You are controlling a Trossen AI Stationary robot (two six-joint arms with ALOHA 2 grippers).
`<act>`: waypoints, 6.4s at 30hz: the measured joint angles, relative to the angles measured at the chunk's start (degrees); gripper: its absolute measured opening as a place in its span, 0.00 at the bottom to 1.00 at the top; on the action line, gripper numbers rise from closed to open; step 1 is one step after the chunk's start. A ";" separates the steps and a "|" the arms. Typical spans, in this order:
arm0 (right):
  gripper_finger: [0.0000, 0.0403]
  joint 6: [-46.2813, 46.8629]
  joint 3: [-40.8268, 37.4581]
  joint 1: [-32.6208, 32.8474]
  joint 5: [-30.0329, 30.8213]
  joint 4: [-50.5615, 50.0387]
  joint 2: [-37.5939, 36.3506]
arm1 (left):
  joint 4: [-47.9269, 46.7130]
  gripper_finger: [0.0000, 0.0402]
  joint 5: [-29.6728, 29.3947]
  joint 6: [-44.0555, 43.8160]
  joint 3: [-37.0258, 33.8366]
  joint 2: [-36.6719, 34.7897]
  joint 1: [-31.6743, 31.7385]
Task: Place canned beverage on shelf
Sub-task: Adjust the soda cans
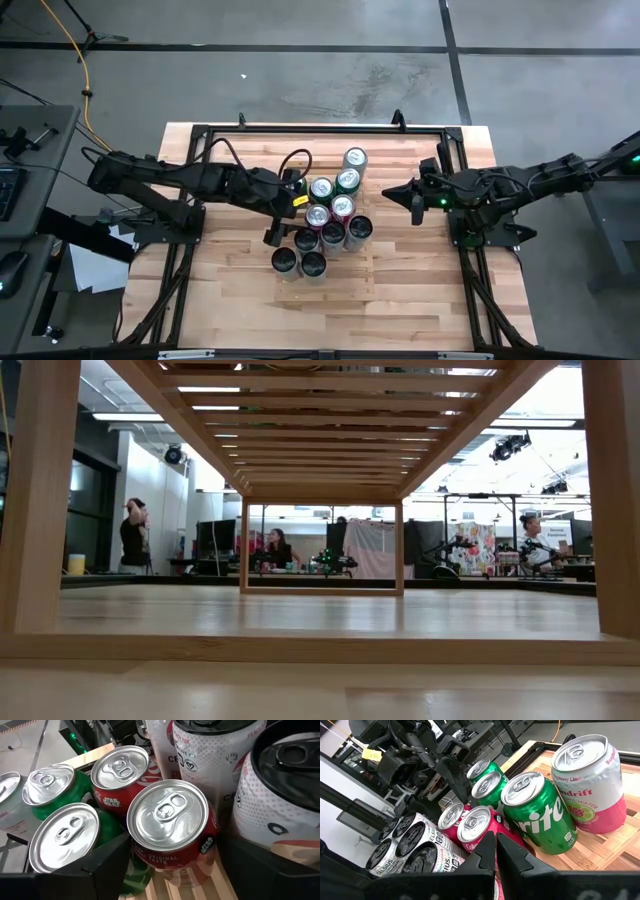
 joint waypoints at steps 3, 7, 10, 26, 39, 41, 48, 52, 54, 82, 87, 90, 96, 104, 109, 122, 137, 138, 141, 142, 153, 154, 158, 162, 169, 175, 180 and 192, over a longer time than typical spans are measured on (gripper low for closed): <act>0.00 -0.01 0.00 0.00 0.00 0.00 0.00 | 0.02 0.70 -0.03 -0.02 0.00 0.00 0.00; 0.00 0.01 0.00 0.00 0.00 0.00 0.00 | 0.04 0.70 -0.73 -0.18 0.00 0.00 -0.02; 0.00 0.01 0.00 0.00 0.00 0.00 0.00 | 0.09 0.70 -2.16 -0.62 0.00 0.00 -0.03; 0.00 1.26 0.00 -0.02 -0.02 0.00 0.00 | 0.07 0.40 -2.62 -0.70 0.00 -0.04 -0.02; 0.00 -1.74 0.02 -0.01 -1.03 3.48 0.00 | -2.06 0.26 -6.49 -0.66 -0.02 -2.52 -0.02; 0.00 -1.74 0.02 -0.02 -1.03 3.45 0.00 | -2.55 0.24 -7.47 -0.67 -0.02 -3.64 -0.02; 0.00 -1.42 0.02 -0.02 -2.55 3.43 0.00 | -2.68 0.13 -7.63 -2.30 -0.02 -8.00 -0.02; 0.00 -1.35 0.02 -0.02 -3.13 3.43 0.00 | -2.75 0.02 -7.63 -5.69 -0.02 -10.83 -0.09; 0.00 -1.41 0.02 -0.02 -3.13 3.43 0.00 | -2.75 0.01 -8.26 -8.63 -0.02 -12.36 -0.09; 0.00 -1.32 0.09 -0.35 -2.03 -1.51 0.00 | -8.93 0.00 -10.98 -44.35 -0.02 -5.94 -6.88; 0.00 0.47 0.09 -0.33 -2.07 -9.09 -0.02 | -7.44 0.00 -10.50 -46.68 -0.02 -3.55 -5.20; 0.00 2.37 0.09 -0.33 -2.14 -13.42 -0.04 | -7.15 0.00 -9.18 -47.04 -0.02 -2.71 -4.44; 0.00 3.03 0.09 -0.33 -2.19 -15.12 -0.04 | -6.99 0.00 -8.66 -48.14 -0.02 -1.29 -3.07; 0.00 3.03 0.09 -0.33 -2.62 -14.61 -0.04 | -4.35 0.00 -8.82 -55.54 -0.02 -0.54 -0.79; 0.00 3.22 0.09 -0.33 -3.15 -14.21 -0.04 | -4.69 0.00 -7.43 -70.86 -0.02 -0.52 0.98; 0.00 3.00 0.09 -0.33 -3.13 -14.21 -0.04 | -4.33 0.00 -0.83 -87.49 -0.02 -0.87 0.73; 0.00 2.09 0.09 -0.33 -3.10 -14.21 -0.04 | -0.05 0.00 0.85 -90.64 -0.02 1.14 1.64; 0.00 2.09 0.09 -0.33 -3.10 -14.21 -0.04 | 0.46 0.00 1.30 -90.65 -0.02 1.43 1.62; 0.00 2.09 0.09 -0.33 -3.10 -14.19 -0.04 | 1.24 0.00 1.62 -90.64 -0.02 2.16 1.62; 0.00 2.09 0.09 -0.33 -3.10 -14.19 -0.02 | 1.19 0.00 1.62 -90.62 -0.02 2.16 1.62; 0.00 2.09 0.08 -0.33 -3.08 -13.71 -0.04 | 0.82 0.00 0.04 -88.56 -0.02 -0.46 3.54; 0.00 2.11 0.07 -0.33 -3.10 -13.72 -0.02 | 0.66 0.00 0.00 -88.51 -0.02 -1.11 3.83; 0.00 1.95 0.09 -0.33 -3.08 -13.47 -0.02 | 0.94 0.00 0.01 -88.49 -0.02 -4.26 4.15; 0.00 0.99 0.13 -0.33 -2.99 -11.70 -0.12 | 2.07 0.00 -0.04 -87.22 -0.02 -7.49 4.11; 0.00 0.45 0.21 -1.24 2.39 -7.42 -0.13 | 4.28 0.00 -13.56 -75.18 -0.02 -14.25 4.37; 0.00 0.61 0.22 -6.16 2.60 -2.54 -0.11 | -3.33 0.00 -29.46 -66.95 0.01 -19.27 5.74; 0.00 0.40 0.24 -10.16 0.51 -1.04 -0.04 | -18.98 0.00 -34.36 -72.26 -0.06 -21.05 6.49; 0.00 -0.84 0.26 -11.65 -3.58 -1.87 -0.04 | -16.65 0.00 -21.31 -90.64 -16.92 -23.01 -5.10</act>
